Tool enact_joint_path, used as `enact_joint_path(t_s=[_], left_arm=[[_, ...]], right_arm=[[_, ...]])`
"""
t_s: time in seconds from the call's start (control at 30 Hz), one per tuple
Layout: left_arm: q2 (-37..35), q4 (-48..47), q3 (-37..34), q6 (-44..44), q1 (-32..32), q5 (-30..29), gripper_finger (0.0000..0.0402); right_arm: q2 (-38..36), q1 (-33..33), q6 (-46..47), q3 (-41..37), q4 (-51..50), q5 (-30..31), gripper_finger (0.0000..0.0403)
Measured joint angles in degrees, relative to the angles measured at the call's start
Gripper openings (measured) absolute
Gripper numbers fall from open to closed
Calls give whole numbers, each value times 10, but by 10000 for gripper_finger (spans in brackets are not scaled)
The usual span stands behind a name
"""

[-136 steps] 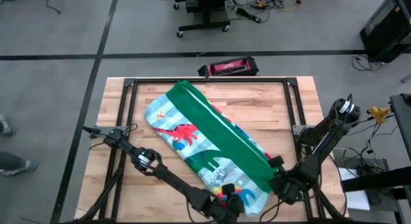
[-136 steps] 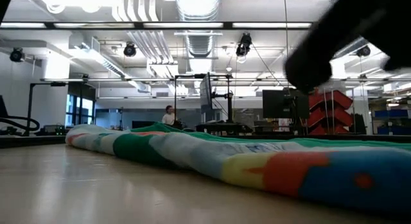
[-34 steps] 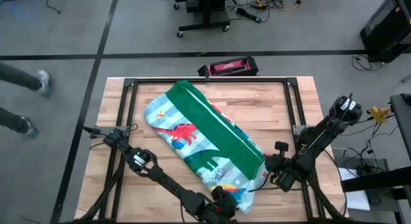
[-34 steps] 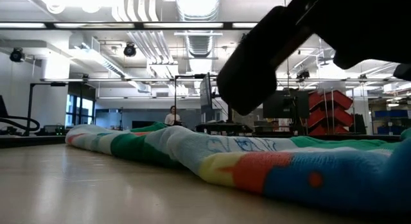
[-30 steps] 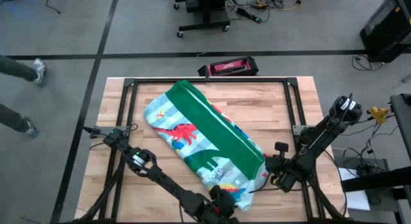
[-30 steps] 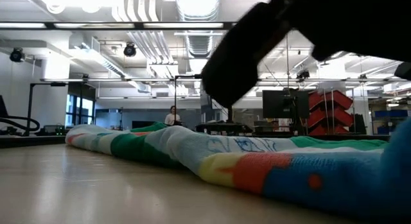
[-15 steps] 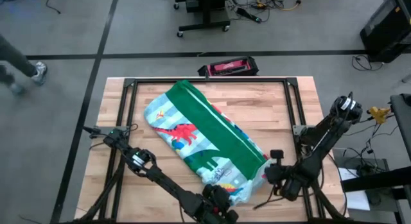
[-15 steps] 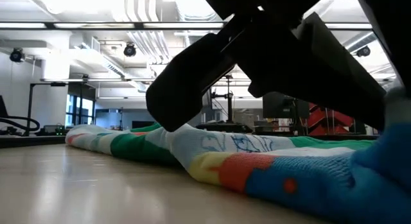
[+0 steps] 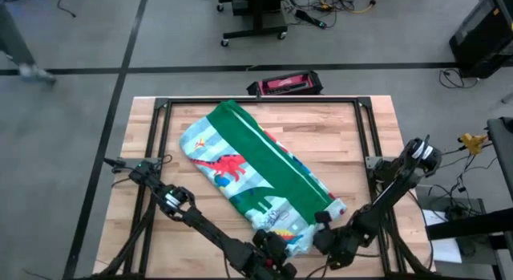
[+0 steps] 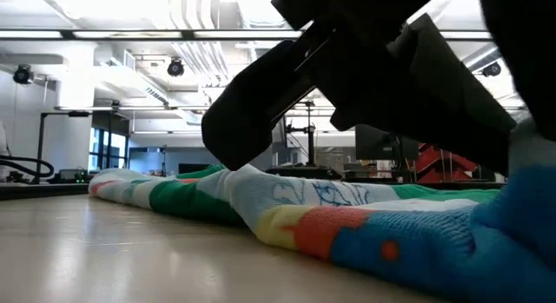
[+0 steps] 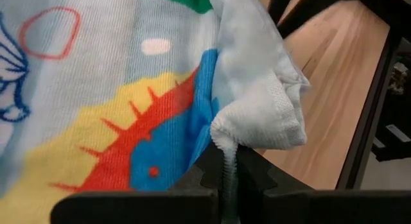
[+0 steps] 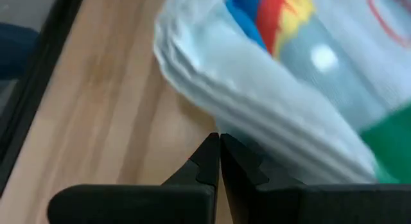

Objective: Roll towel
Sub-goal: Roll the green multi-color dinosaur print towel

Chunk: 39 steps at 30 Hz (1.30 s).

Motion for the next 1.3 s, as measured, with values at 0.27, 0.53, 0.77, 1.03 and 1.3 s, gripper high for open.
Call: enact_joint_path(t_s=[0.27, 0.53, 0.77, 1.03, 1.3], left_arm=[[-8, -3, 0, 69, -4, 52, 10], [-29, 6, -1, 137, -12, 92, 77], [-49, -69, -1, 151, -17, 92, 129], [-82, -242, -1, 73, -45, -60, 125], [-76, -149, -88, 79, -46, -35, 118]], right_arm=[[26, -37, -58, 46, 1, 0, 0], [45, -76, -82, 45, 15, 0, 0], [55, -89, -94, 44, 46, 0, 0], [60, -89, -106, 44, 62, 15, 0], [61, -93, -146, 44, 135, 14, 0]])
